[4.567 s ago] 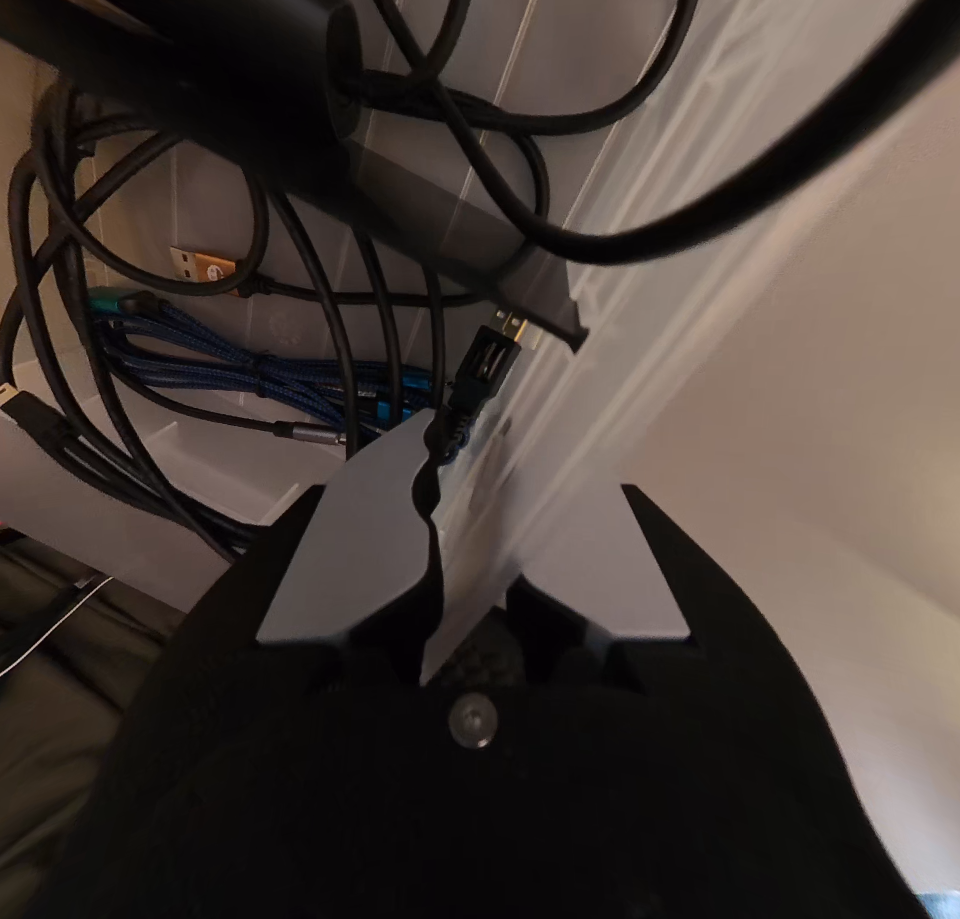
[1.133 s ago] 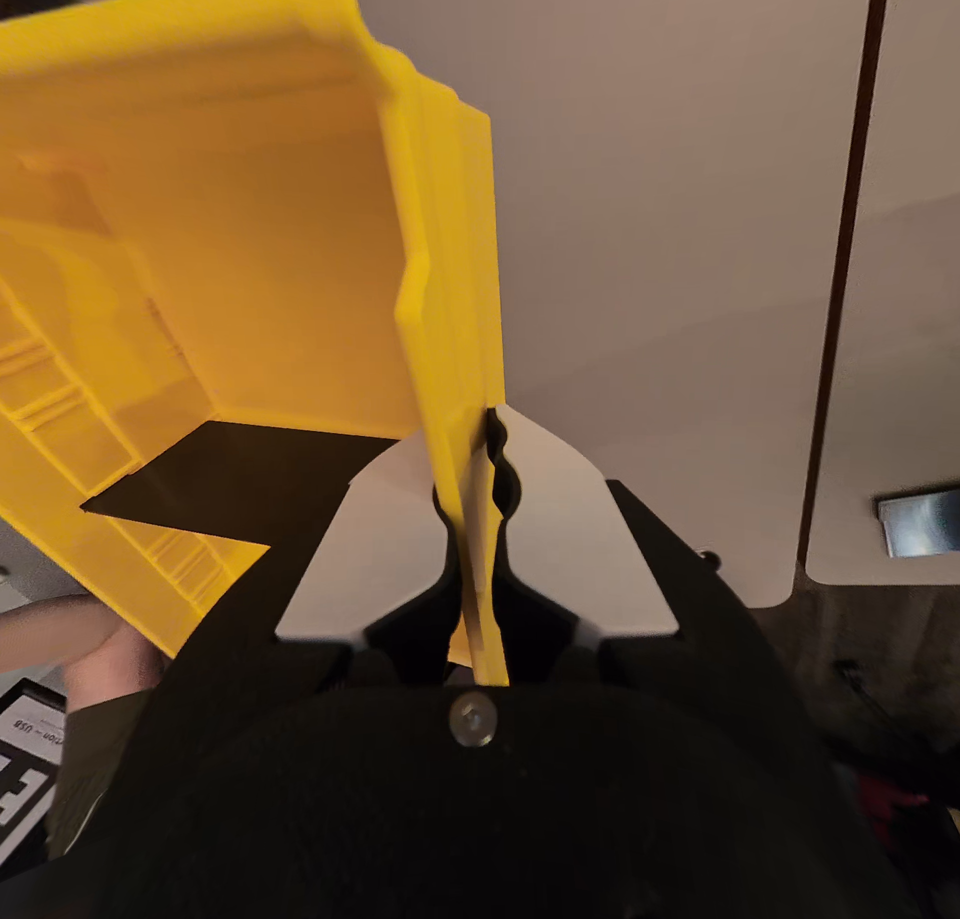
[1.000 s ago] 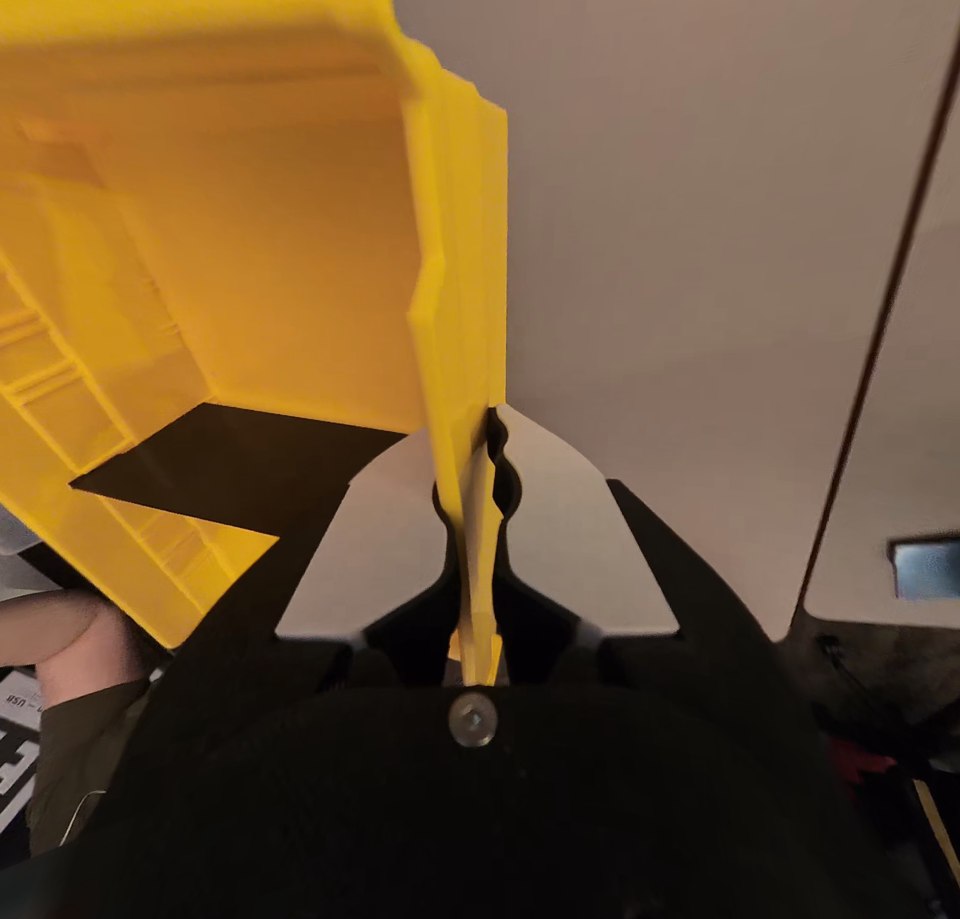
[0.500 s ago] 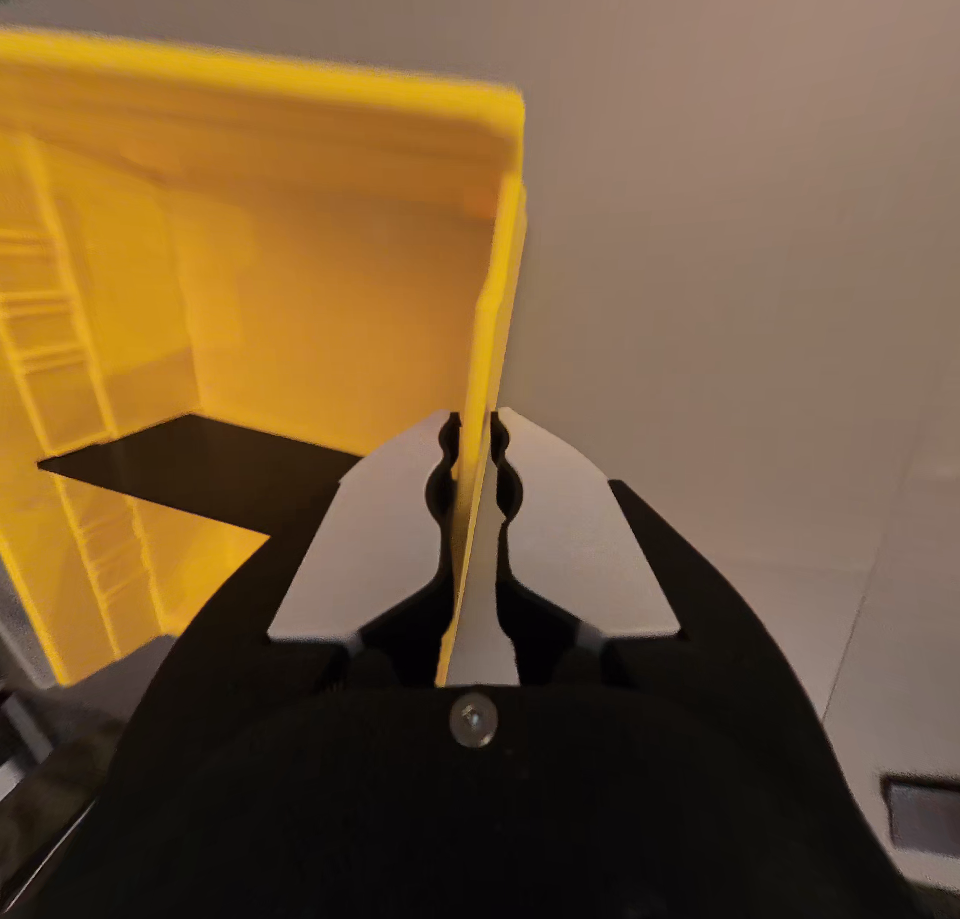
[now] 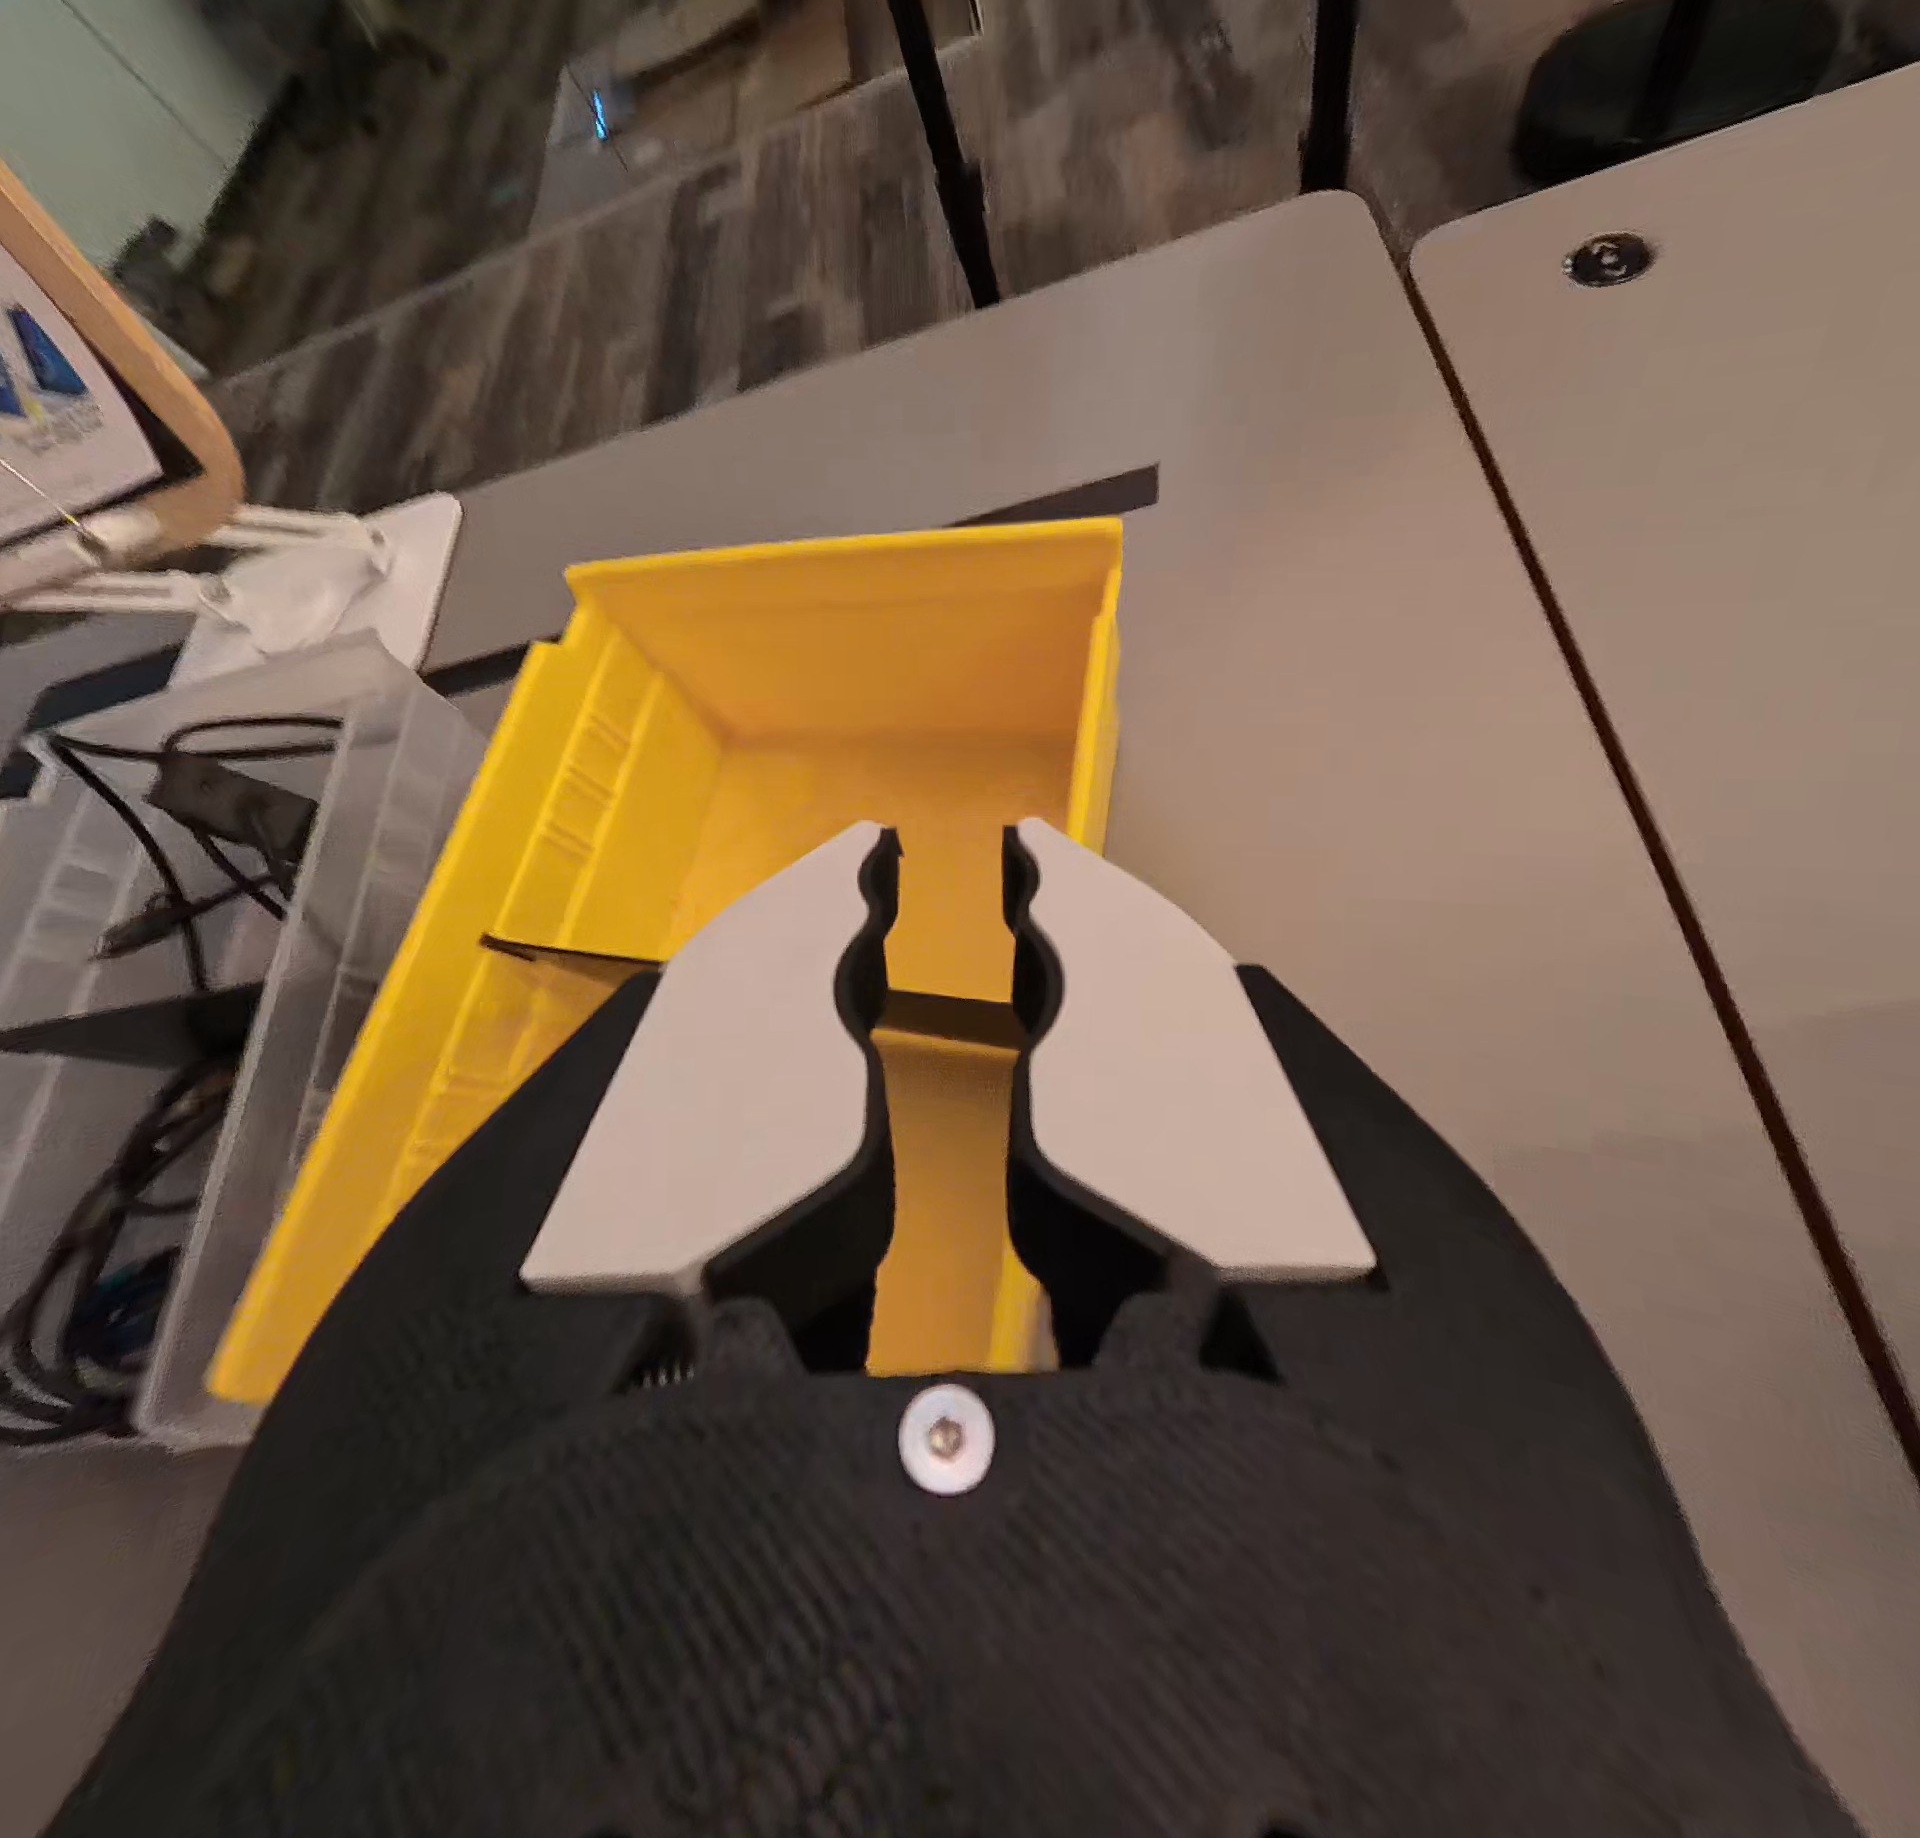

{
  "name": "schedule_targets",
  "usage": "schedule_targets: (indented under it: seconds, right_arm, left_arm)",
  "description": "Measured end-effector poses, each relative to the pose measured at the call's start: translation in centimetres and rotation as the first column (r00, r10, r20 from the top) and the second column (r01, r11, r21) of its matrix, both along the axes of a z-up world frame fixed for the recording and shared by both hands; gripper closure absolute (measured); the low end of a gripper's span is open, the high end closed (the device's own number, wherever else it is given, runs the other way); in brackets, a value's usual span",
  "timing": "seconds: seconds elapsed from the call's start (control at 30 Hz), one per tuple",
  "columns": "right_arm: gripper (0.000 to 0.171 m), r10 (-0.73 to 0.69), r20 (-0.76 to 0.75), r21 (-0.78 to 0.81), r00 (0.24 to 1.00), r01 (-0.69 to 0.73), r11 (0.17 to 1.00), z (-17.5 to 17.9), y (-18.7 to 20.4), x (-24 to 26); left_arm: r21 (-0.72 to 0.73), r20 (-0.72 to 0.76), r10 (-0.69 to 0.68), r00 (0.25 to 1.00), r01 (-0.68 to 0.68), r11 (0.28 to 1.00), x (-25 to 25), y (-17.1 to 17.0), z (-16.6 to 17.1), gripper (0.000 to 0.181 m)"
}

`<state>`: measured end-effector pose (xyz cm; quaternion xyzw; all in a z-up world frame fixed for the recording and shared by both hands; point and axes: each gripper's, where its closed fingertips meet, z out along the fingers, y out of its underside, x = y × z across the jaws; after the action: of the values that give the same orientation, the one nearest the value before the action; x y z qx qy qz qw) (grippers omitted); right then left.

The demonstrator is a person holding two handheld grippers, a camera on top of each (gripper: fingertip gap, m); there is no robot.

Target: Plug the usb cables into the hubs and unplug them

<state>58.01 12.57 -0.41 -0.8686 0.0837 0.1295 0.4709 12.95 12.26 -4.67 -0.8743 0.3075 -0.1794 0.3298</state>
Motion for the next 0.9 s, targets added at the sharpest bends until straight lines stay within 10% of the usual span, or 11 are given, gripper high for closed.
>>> schedule_targets:
  seconds: [0.43,0.9]
  right_arm:
    - [0.156,0.102,0.051,0.000,0.994,-0.102,0.995,-0.6,-0.3,-0.3]
    - [0.155,0.165,0.011,-0.091,0.986,-0.163,0.982,-3.5,-0.1,-0.3]
  left_arm:
    - [-0.466,-0.292,-0.077,0.953,-0.072,0.882,-0.5,-0.5,-4.2,0.164]
    - [-0.520,-0.378,-0.137,0.916,-0.088,0.850,-3.8,0.3,-4.2,0.172]
